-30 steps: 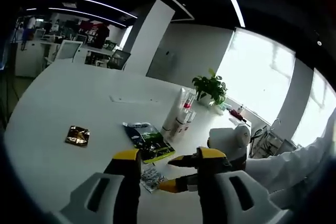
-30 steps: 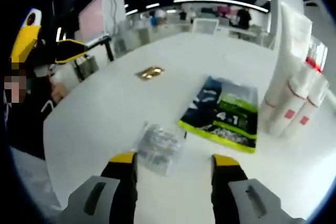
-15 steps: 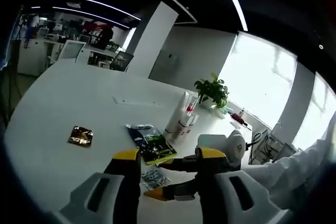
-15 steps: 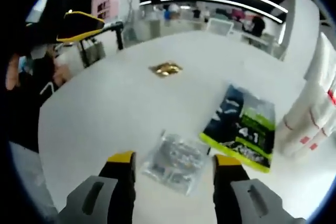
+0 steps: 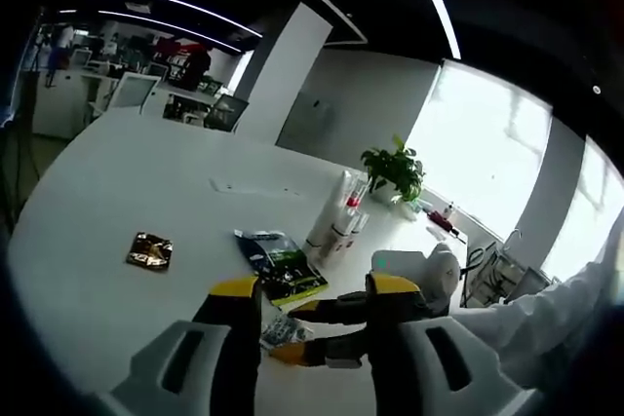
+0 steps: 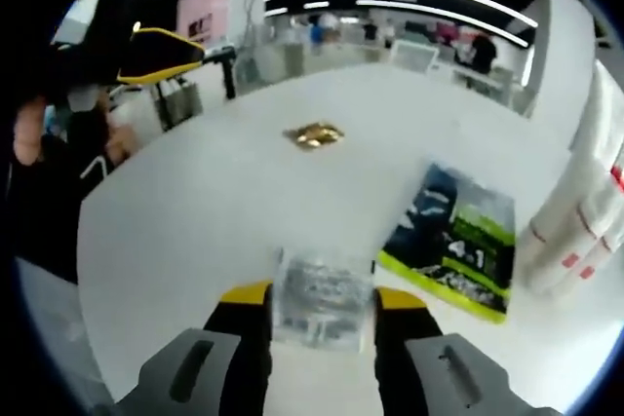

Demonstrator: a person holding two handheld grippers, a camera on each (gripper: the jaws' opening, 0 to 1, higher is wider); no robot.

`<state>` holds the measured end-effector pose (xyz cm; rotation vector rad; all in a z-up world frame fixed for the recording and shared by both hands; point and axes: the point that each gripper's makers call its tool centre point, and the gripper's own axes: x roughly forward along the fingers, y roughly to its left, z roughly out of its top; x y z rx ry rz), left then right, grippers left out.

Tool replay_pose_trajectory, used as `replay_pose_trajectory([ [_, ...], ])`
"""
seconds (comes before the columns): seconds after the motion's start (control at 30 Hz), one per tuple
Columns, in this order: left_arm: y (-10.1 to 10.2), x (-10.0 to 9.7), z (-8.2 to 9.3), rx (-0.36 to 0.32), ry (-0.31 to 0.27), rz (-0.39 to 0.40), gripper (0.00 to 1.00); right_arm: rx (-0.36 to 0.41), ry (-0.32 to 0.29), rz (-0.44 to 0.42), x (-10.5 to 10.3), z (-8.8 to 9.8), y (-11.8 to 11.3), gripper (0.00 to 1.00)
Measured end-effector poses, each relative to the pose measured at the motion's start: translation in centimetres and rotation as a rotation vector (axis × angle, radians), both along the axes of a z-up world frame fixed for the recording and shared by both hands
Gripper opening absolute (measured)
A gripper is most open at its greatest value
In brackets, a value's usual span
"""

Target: Arrange the skincare products in the storage area until every visible bottle or jar stands upright without overlapping.

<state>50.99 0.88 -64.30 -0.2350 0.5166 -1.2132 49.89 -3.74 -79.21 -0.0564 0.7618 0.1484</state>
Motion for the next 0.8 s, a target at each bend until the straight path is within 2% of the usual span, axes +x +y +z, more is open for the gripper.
replay_pose_trajectory([
  [0.33,0.1,0.8,-0.5,0.007,0.005,-0.002,0.37,0.051,-0.037,-0.026,0.0,1.2,-0.7,0.37],
  [0.8,0.2,0.5,-1.6,0.047,0.010,-0.007,0.38,0.086,-0.058,-0.032,-0.7,2.9,-2.0,0.36],
])
